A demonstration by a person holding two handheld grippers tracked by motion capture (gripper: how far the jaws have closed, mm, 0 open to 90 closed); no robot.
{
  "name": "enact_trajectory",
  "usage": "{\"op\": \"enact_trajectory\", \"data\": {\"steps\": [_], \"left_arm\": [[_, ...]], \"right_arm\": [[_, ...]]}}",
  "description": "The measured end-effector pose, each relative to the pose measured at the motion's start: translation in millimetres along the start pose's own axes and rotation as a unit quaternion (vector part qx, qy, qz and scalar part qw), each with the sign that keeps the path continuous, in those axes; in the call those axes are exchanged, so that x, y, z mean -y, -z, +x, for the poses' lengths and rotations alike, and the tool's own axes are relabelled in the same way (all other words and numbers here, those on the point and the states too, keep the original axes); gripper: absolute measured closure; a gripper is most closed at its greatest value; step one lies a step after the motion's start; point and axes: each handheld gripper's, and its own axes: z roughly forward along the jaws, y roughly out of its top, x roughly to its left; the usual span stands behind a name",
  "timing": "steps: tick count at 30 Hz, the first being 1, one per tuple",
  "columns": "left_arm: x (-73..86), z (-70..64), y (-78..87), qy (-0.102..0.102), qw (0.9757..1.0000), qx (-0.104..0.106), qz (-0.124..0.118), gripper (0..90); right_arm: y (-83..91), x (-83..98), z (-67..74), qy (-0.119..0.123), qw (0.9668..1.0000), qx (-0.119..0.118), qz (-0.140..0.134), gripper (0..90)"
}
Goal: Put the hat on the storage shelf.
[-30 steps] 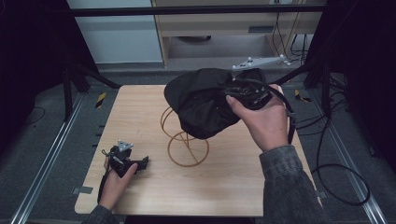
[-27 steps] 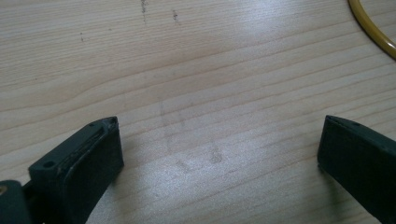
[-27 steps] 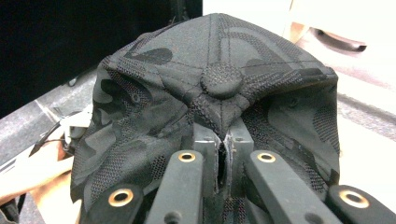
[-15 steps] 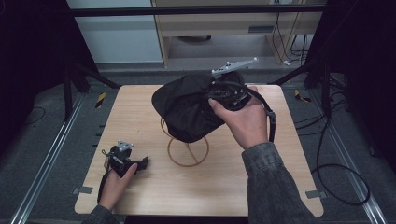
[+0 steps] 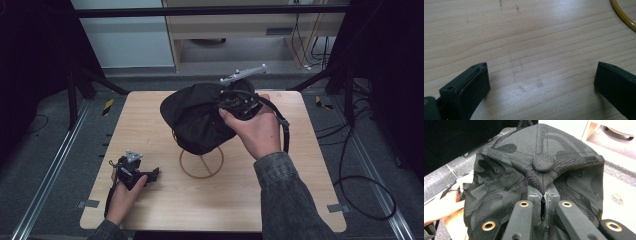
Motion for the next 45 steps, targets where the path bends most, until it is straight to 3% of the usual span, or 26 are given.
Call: {"op": "enact_trajectory", "data": {"steps": [33, 45], "left_arm": [[0.0, -0.1, -0.1, 0.001, 1.0000, 0.000, -0.001, 0.0], [0.0, 0.1, 0.1, 0.000, 1.0000, 0.000, 0.000, 0.0]], "right_arm": [[-23.2, 11.7, 3.7, -0.003, 0.9995, -0.005, 0.029, 86.0], [-39.3, 18.1, 6.3, 0.000, 0.9991, 0.002, 0.041, 85.6]]}}
